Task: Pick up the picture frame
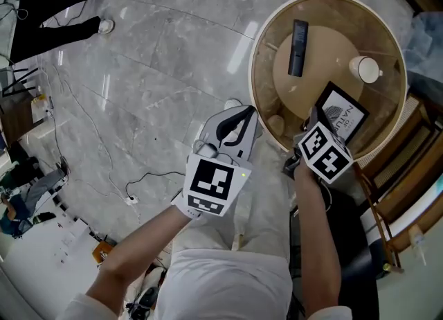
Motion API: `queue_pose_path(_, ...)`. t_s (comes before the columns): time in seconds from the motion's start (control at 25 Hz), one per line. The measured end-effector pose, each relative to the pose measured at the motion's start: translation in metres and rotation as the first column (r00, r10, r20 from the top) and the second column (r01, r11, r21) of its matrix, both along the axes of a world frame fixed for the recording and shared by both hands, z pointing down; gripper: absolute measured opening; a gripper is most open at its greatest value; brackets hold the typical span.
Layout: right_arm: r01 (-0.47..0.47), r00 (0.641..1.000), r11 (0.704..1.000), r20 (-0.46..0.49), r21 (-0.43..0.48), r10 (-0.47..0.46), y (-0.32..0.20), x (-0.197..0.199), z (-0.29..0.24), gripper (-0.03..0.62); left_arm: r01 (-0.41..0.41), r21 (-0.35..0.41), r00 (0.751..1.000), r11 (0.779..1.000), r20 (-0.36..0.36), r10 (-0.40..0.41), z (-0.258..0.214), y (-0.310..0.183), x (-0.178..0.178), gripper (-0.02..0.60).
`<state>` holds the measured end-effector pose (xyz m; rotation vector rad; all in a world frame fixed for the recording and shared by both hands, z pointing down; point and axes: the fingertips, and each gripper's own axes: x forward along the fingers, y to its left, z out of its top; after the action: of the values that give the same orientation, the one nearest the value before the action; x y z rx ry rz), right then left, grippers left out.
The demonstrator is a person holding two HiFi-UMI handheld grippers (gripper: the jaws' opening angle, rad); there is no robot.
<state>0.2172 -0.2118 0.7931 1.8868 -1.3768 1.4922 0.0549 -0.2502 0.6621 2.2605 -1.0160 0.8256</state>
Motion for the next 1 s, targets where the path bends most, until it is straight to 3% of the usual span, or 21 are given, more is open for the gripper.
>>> queue_pose_path(0.28,0.072,0.997,0.990,-0.026,0.122,-0.070,0.010,0.006,-0.107,0.054,0.046,0.013,0.999,0.999,-0.021,-0.046,-0.066,0.013,0.001,0.006)
queue_pose_path(0.48,0.158,0.986,0.956,-0.094,0.248,-0.139,0.007,0.014,-0.198,0.054,0.115,0.053,0.992,0.992,-0.052,-0.113,-0.136,0.017,-0.003,0.006)
queue_pose_path(0.8,0.291,0.955,0.857,-0.186,0.426,-0.232,-0.004,0.009,-0.328,0.054,0.179,0.134,0.980,0.975,-0.106,-0.166,-0.237,0.022,-0.011,0.006)
queue_pose_path(1.0,0.378,0.926,0.749,-0.238,0.544,-0.294,-0.020,-0.012,-0.402,0.054,0.206,0.167,0.972,0.964,-0.148,-0.182,-0.288,0.016,-0.020,0.005)
